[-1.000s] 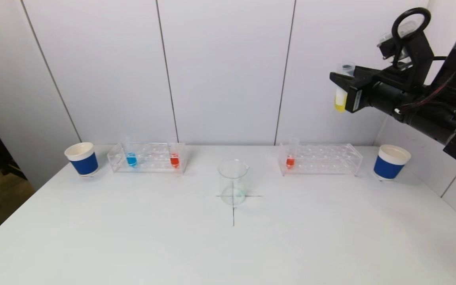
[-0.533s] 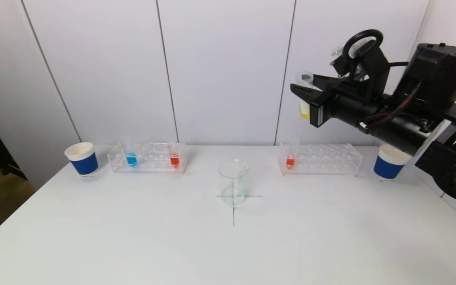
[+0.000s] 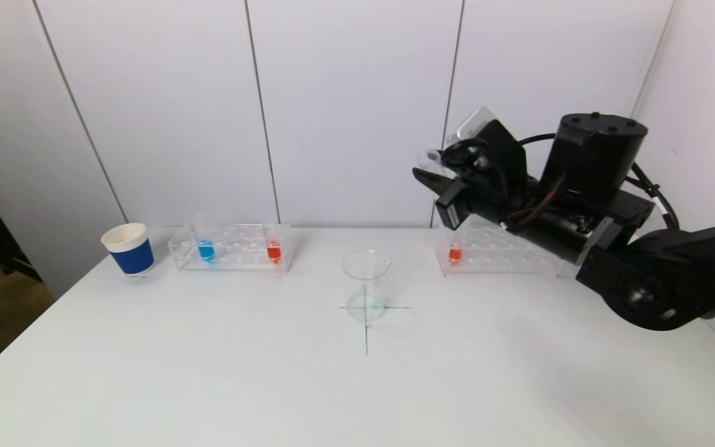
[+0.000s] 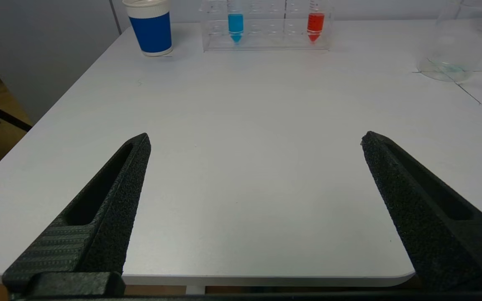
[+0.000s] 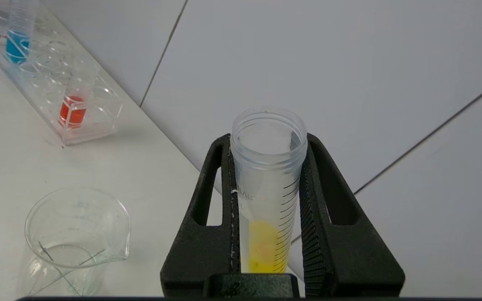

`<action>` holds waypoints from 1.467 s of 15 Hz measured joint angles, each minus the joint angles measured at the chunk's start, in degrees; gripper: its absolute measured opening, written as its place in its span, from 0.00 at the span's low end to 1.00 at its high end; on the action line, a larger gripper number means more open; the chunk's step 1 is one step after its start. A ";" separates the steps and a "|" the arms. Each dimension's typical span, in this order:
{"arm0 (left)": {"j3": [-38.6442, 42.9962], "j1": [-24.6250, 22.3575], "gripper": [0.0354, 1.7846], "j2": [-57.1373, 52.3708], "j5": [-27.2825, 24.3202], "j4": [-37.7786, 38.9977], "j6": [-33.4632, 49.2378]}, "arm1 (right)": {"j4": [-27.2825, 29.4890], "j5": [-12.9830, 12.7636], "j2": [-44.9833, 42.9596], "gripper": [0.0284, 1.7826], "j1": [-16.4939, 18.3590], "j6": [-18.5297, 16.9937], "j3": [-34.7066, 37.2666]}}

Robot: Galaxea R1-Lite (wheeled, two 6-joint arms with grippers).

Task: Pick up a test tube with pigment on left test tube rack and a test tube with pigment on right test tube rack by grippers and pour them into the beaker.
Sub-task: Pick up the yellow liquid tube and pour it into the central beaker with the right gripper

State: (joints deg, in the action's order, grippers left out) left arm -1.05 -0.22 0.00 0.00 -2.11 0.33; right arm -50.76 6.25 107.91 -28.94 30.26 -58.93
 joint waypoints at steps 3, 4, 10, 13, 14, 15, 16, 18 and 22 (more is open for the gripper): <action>0.00 -0.02 0.99 0.00 0.00 0.00 -0.02 | -5.27 0.50 5.42 0.25 -0.35 1.68 -0.85; 0.00 -0.02 0.99 0.00 0.02 0.00 -0.02 | -8.11 0.94 7.55 0.25 -0.38 2.51 -1.02; 0.00 0.00 0.99 0.00 0.00 0.00 -0.02 | -20.27 5.05 17.77 0.25 0.02 6.57 -1.27; 0.00 0.00 0.99 0.00 0.00 0.00 0.02 | -20.82 7.78 19.74 0.25 1.13 10.09 -1.27; 0.00 0.00 0.99 0.00 0.00 0.00 0.00 | -20.87 8.94 20.13 0.25 1.55 11.36 -1.29; 0.00 0.01 0.99 0.00 0.00 0.00 0.00 | -20.87 9.97 20.39 0.25 1.90 12.28 -1.34; 0.00 0.01 0.99 0.00 0.00 0.00 0.00 | -20.89 11.04 20.59 0.25 2.24 13.04 -1.35; 0.00 0.00 0.99 0.00 0.00 0.00 -0.02 | -20.65 13.23 20.81 0.25 3.06 14.58 -1.84; 0.00 0.01 0.99 0.00 0.00 0.00 0.00 | -19.85 15.57 20.86 0.25 4.28 16.85 -4.18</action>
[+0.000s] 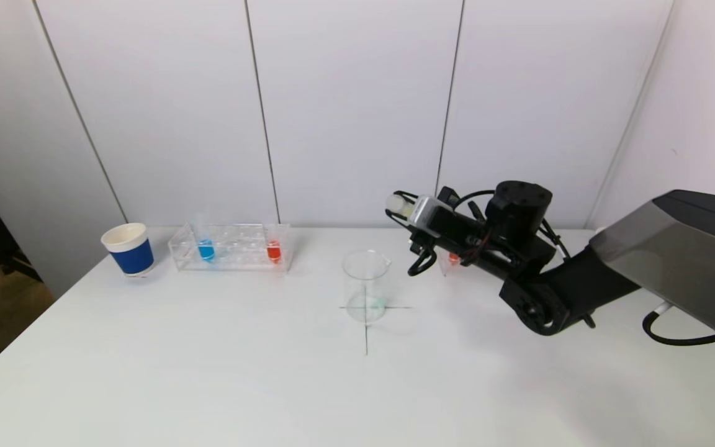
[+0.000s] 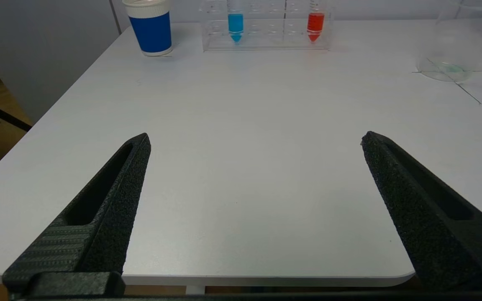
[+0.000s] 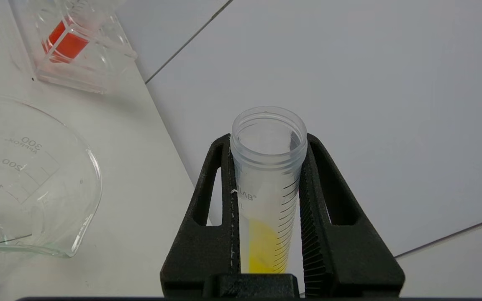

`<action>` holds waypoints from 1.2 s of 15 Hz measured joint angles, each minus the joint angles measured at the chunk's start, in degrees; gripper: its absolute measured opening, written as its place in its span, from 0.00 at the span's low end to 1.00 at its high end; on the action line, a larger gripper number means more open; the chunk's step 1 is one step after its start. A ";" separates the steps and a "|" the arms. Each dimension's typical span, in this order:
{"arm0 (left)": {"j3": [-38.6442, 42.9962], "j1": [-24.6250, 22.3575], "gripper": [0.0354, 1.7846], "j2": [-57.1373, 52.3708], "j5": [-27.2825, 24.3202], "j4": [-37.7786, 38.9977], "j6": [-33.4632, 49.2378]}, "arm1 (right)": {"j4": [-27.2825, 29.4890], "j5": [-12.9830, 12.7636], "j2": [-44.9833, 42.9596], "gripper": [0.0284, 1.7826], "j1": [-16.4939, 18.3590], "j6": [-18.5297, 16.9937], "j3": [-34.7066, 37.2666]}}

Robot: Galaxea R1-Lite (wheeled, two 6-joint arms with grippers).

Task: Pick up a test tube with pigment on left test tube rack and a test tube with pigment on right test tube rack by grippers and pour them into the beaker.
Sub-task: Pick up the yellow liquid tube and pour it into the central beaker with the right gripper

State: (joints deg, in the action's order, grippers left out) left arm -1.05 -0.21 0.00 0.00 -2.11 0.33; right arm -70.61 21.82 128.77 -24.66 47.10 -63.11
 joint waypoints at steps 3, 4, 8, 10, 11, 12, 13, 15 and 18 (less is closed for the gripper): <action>0.00 -0.04 0.99 0.00 0.00 0.00 -0.02 | -0.06 1.72 0.20 0.25 0.09 2.80 -0.30; 0.00 -0.01 0.99 0.00 0.00 0.00 0.00 | -0.06 2.57 0.23 0.25 0.13 3.96 -0.30; 0.00 0.00 0.99 0.00 0.00 0.00 0.00 | 0.10 3.19 0.34 0.25 0.13 6.47 -0.34; 0.00 -0.01 0.99 0.00 0.00 0.00 -0.02 | 0.79 3.51 0.43 0.25 0.16 7.77 -0.34; 0.00 -0.01 0.99 0.00 -0.02 0.00 -0.02 | 1.34 3.80 0.43 0.25 0.16 8.77 -0.34; 0.00 0.00 0.99 0.00 0.00 0.00 0.00 | 1.87 3.84 0.37 0.25 0.16 9.89 -0.41; 0.00 0.00 0.99 0.00 0.00 0.00 -0.02 | 2.43 3.84 0.26 0.25 0.16 10.80 -0.43; 0.00 -0.01 0.99 0.00 0.00 0.00 0.00 | 3.28 3.84 0.01 0.25 0.05 12.31 -0.59; 0.00 -0.01 0.99 0.00 0.00 0.00 -0.02 | 3.79 3.84 -0.18 0.25 -0.52 13.67 -0.69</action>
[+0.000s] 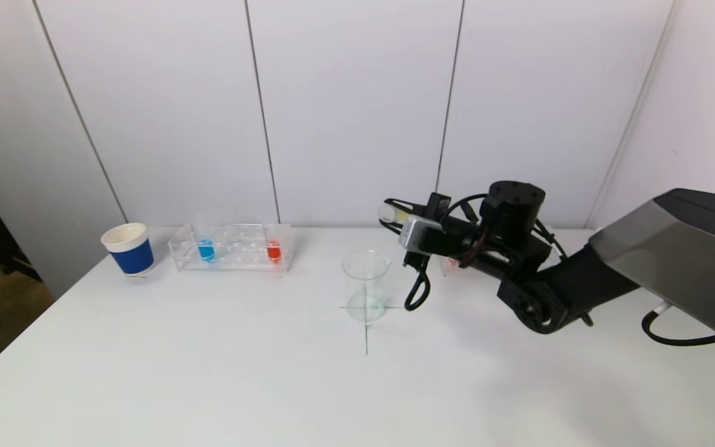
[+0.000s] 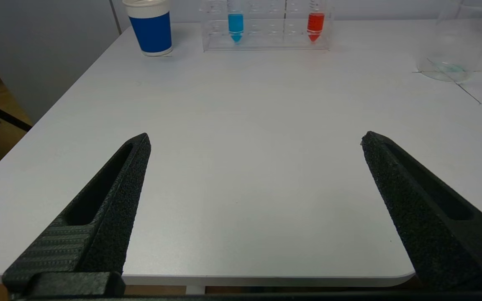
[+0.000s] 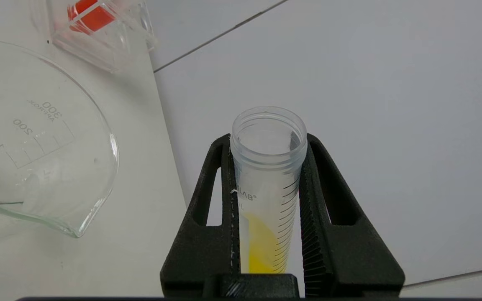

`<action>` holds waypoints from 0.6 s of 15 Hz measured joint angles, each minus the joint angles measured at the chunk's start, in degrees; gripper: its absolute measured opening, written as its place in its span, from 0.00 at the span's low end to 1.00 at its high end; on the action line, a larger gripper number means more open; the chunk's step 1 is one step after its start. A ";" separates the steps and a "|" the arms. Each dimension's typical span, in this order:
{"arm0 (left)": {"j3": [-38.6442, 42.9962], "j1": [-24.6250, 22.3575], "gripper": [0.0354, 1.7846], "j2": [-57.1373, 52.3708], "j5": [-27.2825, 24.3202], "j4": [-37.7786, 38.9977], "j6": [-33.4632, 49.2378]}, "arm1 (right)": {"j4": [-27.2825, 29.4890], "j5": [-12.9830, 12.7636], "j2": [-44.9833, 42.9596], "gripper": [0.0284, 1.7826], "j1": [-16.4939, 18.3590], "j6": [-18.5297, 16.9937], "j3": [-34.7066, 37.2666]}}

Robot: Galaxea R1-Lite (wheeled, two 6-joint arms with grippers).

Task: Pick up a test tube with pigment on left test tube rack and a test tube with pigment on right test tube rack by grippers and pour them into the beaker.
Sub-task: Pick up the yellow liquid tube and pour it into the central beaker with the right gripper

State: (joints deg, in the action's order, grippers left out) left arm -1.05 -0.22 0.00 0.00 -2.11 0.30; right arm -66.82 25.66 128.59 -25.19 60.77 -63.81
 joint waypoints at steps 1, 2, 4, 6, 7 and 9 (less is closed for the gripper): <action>0.01 0.00 0.99 0.00 0.00 0.00 0.00 | 0.09 0.00 -0.04 0.25 -0.22 0.44 0.00; 0.01 -0.02 0.99 0.00 0.00 0.00 0.02 | 0.06 0.02 -0.06 0.25 -0.44 0.96 0.00; 0.01 -0.02 0.99 0.00 0.00 0.00 0.00 | 0.04 0.00 -0.02 0.25 -0.78 1.41 -0.02; 0.00 0.00 0.99 0.00 0.00 0.00 0.02 | -0.13 0.00 0.11 0.25 -1.24 2.10 -0.02; -0.02 0.01 0.99 0.00 0.00 0.00 0.02 | -0.21 0.00 0.20 0.25 -1.44 2.46 -0.02; 0.00 0.00 0.99 0.00 0.00 0.00 0.02 | -0.22 0.02 0.27 0.25 -1.71 3.19 0.00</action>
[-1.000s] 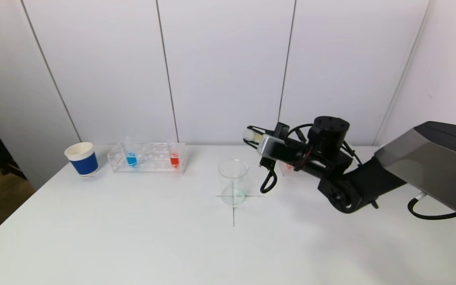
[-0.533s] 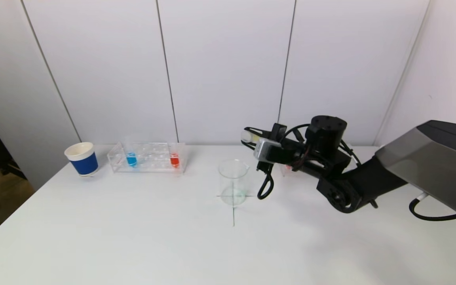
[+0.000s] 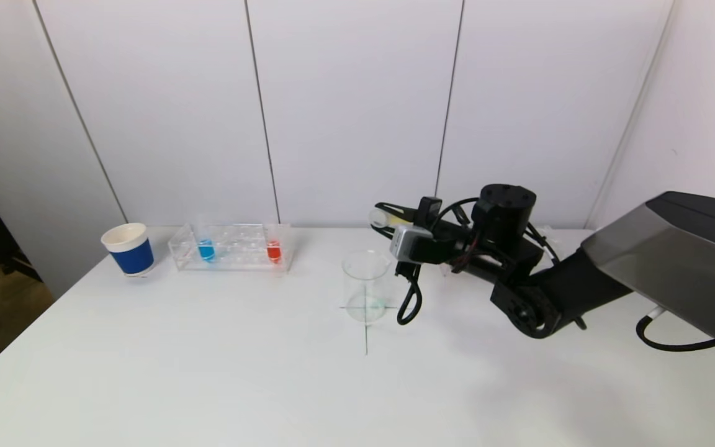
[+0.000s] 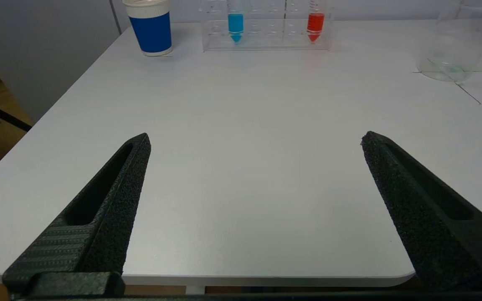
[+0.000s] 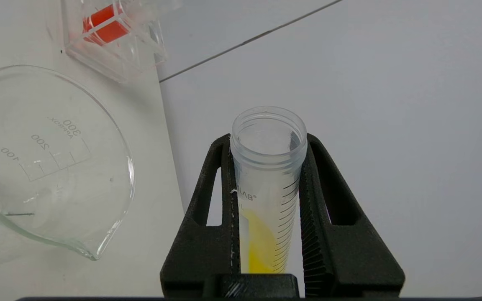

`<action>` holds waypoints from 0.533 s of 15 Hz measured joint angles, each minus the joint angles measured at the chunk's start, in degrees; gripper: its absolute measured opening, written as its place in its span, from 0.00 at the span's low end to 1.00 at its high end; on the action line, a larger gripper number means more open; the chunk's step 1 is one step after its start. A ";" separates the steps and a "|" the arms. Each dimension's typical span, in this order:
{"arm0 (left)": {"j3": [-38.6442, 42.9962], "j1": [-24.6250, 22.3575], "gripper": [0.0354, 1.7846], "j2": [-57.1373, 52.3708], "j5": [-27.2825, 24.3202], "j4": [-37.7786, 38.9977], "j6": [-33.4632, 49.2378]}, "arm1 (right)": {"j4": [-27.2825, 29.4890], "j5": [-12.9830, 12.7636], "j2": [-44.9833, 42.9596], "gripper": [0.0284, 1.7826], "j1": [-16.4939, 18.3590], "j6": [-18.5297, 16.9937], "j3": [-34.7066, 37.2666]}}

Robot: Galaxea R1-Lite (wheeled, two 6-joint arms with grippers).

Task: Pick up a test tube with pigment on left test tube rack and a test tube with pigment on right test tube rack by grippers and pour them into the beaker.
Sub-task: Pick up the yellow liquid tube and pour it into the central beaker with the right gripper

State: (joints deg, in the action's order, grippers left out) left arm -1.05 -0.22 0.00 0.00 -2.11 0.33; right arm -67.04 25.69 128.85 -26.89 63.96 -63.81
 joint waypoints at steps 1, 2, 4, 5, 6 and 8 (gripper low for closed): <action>0.00 -0.02 0.99 0.00 0.00 0.00 0.00 | 0.04 0.06 0.00 0.25 -0.09 0.37 0.05; 0.00 0.00 0.99 0.00 0.00 0.00 -0.02 | 0.04 0.22 0.00 0.25 -0.17 0.80 0.06; 0.00 0.01 0.99 0.00 0.00 0.00 -0.02 | 0.04 1.29 0.00 0.25 -0.20 1.96 0.16; 0.00 0.01 0.99 0.00 0.00 0.00 -0.02 | 0.01 1.62 0.02 0.25 -0.17 2.51 0.20; 0.01 0.01 0.99 0.00 0.00 0.00 -0.02 | -0.05 1.71 0.06 0.25 -0.12 2.82 0.28; 0.01 0.00 0.99 0.00 0.00 0.00 0.00 | -0.02 1.73 0.13 0.25 -0.09 3.58 0.35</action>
State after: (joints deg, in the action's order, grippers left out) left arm -1.04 -0.22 0.00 0.00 -2.11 0.33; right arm -67.06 27.42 128.99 -26.98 67.55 -63.45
